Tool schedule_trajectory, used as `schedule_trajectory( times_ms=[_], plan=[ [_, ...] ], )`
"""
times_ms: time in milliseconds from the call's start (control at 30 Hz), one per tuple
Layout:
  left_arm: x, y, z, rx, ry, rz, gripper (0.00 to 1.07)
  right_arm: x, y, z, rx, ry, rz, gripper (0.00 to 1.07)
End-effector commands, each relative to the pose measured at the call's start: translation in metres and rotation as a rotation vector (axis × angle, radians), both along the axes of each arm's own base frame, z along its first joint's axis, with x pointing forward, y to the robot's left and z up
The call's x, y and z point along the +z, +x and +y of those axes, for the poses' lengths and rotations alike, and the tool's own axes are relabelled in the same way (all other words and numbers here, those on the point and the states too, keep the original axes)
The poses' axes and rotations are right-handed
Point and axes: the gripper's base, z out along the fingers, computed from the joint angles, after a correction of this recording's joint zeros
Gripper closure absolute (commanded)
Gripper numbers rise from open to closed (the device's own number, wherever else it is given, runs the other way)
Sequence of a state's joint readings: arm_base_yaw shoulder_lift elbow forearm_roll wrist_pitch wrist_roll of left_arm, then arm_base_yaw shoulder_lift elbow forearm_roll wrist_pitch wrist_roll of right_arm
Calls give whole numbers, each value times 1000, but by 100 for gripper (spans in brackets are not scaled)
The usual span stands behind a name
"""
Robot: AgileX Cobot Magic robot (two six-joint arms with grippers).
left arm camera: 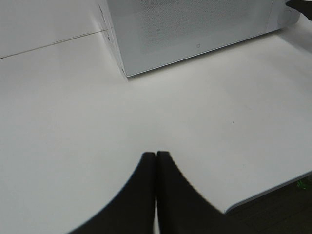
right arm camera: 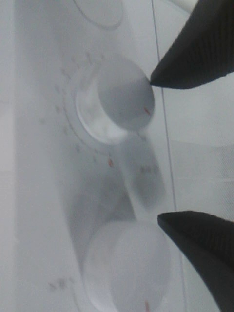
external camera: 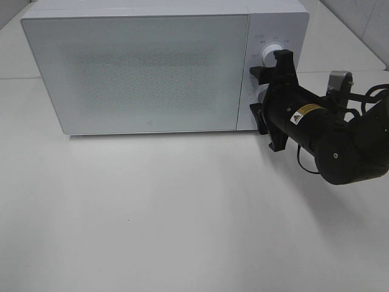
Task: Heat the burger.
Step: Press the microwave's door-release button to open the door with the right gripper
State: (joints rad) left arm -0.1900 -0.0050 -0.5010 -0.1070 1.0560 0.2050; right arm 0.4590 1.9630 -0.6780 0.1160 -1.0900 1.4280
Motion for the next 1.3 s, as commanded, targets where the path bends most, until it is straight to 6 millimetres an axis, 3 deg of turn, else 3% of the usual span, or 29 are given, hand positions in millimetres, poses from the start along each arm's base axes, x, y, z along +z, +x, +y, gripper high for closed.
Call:
schedule_trajectory(
  times_ms=[33, 267, 500, 567, 600, 633, 667, 700, 800, 867, 1067, 1200, 1300],
  plan=[
    [0, 0, 0, 3, -13, -18, 106, 7, -6, 1, 61, -52, -75, 41],
    [0, 0, 0, 3, -13, -18, 106, -7, -27, 1, 191, -176, -64, 41],
    [0, 0, 0, 3, -13, -18, 106, 2, -32, 8, 321, -325, -179, 42],
    [0, 0, 0, 3, -13, -18, 106, 17, -34, 8, 382, -547, -299, 43],
    [0, 0, 0, 3, -13, -18, 106, 17, -34, 8, 382, -547, -299, 43],
    [0, 0, 0, 3, -13, -18, 106, 21, -37, 8, 444, -702, -353, 43],
    [0, 0, 0, 3, -13, -18, 106, 21, -37, 8, 444, -702, -353, 43],
    [0, 0, 0, 3, -13, -18, 106, 24, -40, 8, 519, -875, -393, 43],
    [0, 0, 0, 3, -13, -18, 106, 25, -42, 6, 551, -946, -395, 43],
    [0, 0, 0, 3, -13, -18, 106, 26, -48, 0, 685, -1240, -414, 43],
    [0, 0, 0, 3, -13, -18, 106, 31, -58, -11, 854, -1517, -375, 43],
    [0, 0, 0, 3, -13, -18, 106, 37, -58, -16, 888, -1538, -273, 43],
    [0, 0, 0, 3, -13, -18, 106, 45, -52, -20, 913, -1526, -81, 43]
  ],
)
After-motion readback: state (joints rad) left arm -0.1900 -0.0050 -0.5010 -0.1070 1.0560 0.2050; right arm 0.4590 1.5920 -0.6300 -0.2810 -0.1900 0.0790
